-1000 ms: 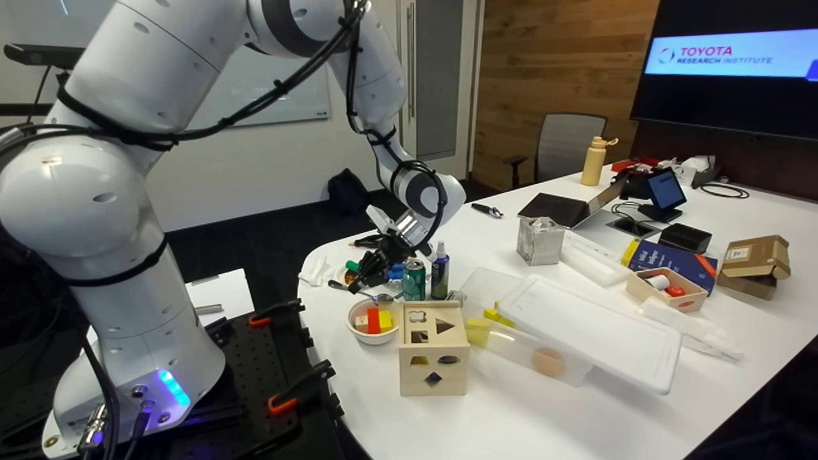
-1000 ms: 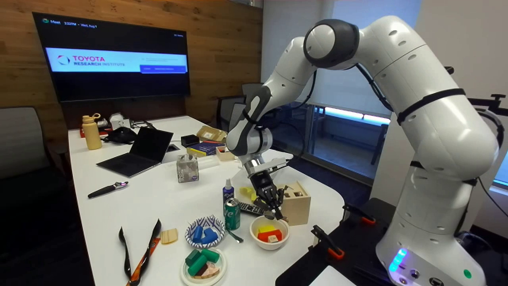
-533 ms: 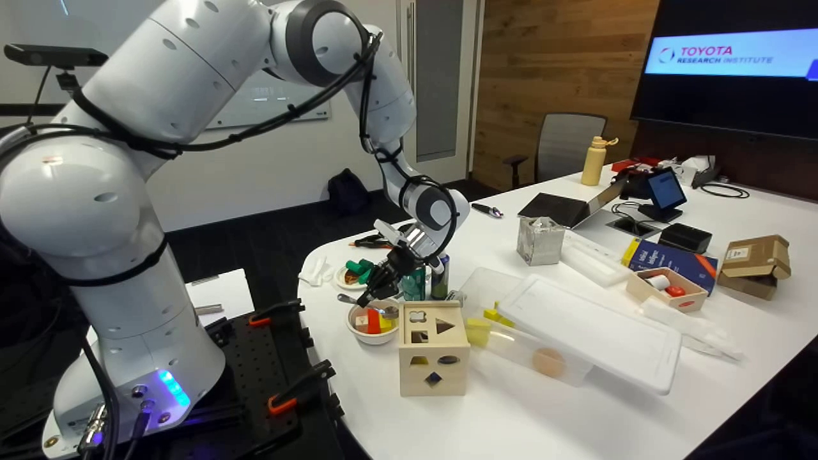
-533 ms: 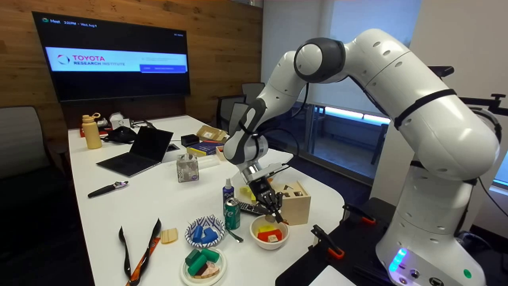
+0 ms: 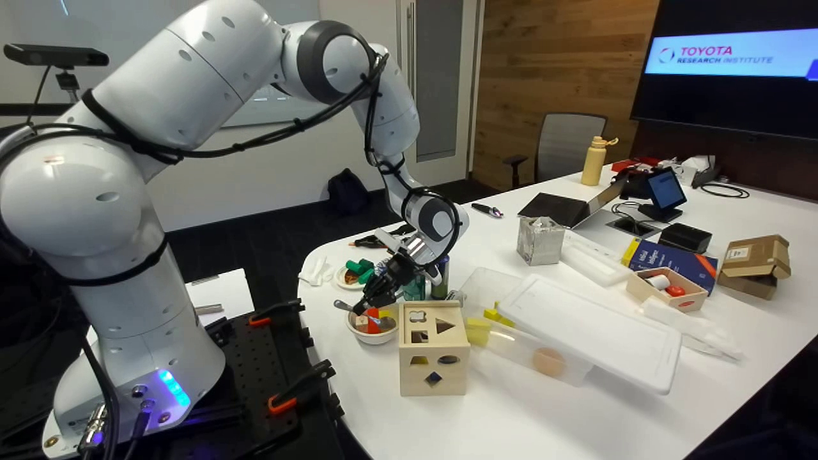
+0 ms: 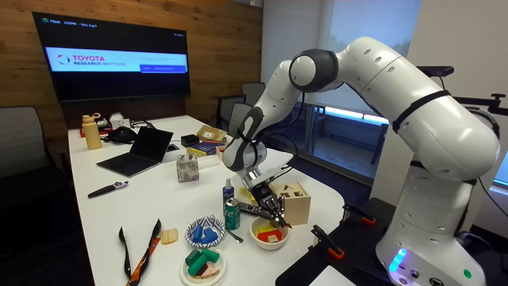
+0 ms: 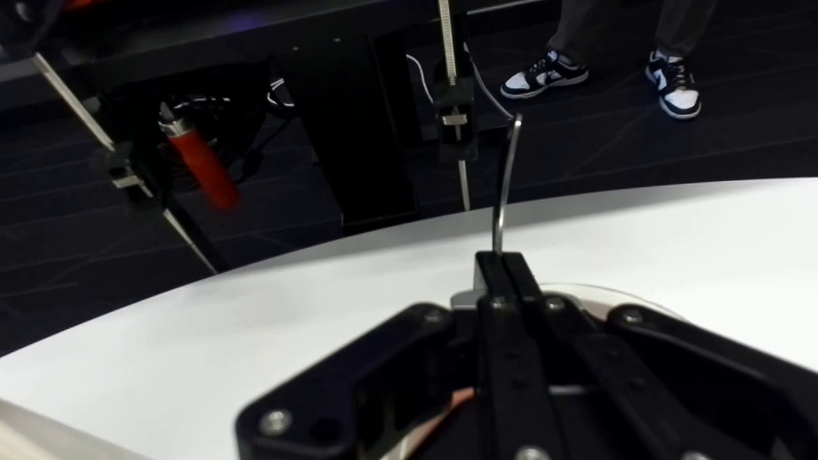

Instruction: Use the spoon to stir in the white bowl

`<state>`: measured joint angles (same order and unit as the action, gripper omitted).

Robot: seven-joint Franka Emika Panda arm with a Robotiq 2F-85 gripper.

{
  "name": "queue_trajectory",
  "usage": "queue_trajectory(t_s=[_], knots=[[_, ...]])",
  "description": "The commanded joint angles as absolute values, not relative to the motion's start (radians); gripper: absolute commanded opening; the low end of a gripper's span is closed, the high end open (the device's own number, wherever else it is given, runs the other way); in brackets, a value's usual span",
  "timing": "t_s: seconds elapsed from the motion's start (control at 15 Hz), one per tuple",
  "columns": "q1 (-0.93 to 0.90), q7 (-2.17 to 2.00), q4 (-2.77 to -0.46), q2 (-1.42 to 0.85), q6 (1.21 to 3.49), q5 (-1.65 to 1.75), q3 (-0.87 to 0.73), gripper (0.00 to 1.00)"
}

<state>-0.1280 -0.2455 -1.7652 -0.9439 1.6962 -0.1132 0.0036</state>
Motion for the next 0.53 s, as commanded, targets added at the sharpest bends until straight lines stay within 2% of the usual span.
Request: queue_trajectory(t_s=[0.0,0.47], knots=[[-0.136,-0.249,-1.694,-1.007,1.634,-0.095,0.006,0.01],[-0.092,-0.127,-1.692,-1.015,1.682,-0.137,0.050,0.01]])
